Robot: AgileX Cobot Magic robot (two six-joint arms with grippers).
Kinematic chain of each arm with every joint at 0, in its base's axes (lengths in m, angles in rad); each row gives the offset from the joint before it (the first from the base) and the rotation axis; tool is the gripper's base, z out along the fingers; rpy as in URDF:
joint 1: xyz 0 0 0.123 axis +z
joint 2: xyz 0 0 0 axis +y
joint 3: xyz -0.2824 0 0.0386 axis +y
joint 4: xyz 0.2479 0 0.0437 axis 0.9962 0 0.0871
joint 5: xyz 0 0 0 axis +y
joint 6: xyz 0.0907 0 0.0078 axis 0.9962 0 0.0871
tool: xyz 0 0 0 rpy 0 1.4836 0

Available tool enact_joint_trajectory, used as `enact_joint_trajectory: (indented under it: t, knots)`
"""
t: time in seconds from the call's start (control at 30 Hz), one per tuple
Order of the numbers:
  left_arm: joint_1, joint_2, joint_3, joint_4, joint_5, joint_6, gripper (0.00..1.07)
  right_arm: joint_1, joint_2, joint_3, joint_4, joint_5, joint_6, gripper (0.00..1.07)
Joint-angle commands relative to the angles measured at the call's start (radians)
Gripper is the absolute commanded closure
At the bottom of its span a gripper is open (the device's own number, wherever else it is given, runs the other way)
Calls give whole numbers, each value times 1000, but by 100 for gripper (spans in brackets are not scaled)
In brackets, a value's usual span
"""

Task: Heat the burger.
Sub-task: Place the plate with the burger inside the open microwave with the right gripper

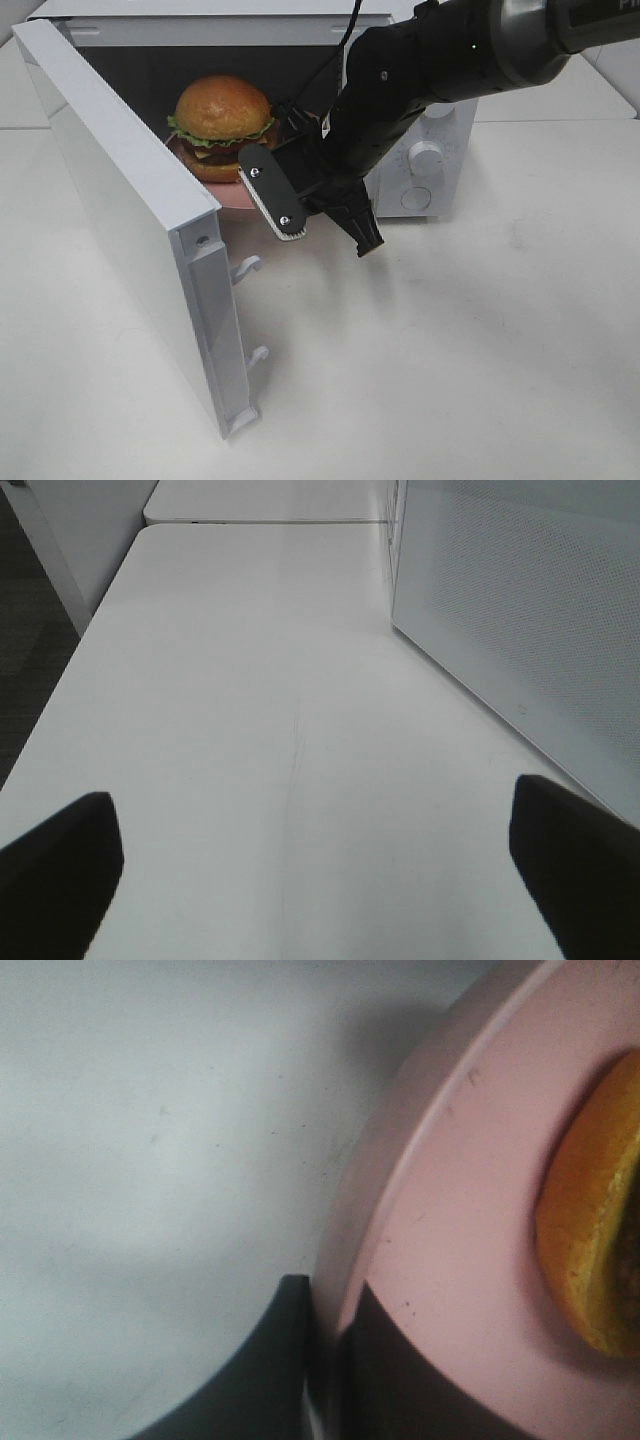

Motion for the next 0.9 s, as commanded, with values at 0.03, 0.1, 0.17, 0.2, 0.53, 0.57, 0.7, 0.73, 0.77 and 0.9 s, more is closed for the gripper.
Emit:
enact_joint_trajectory:
  t: [0.03, 0.1, 0.17, 0.2, 0.53, 0.57, 0.7, 0.73, 0.77, 0.9]
  knots:
    - [2, -14, -1, 4, 1, -2, 9, 3, 16, -60, -22, -38, 45, 107]
    - [2, -14, -1, 4, 1, -2, 9, 3, 38, -98, -35, -21, 65, 107]
    - [2, -14, -1, 4, 1, -2, 9, 3, 59, -133, -41, -4, 86, 107]
    - [2, -14, -1, 4, 1, -2, 9, 3, 70, -148, -41, -1, 98, 107]
    - [2, -14, -1, 4, 1, -2, 9, 3, 161, -296, -116, 8, 185, 107]
    - [2, -14, -1, 4, 1, -2, 9, 3, 169, -306, -127, 9, 194, 107]
    - [2, -14, -1, 4, 1, -2, 9, 3, 208, -371, -170, 16, 249, 107]
    - [2, -14, -1, 4, 1, -2, 9, 3, 208, -371, -170, 16, 249, 107]
    - [2, -14, -1, 4, 1, -2, 9, 3, 218, -384, -174, 16, 258, 107]
    - [2, -14, -1, 4, 1, -2, 9, 3, 254, -439, -177, 15, 262, 107]
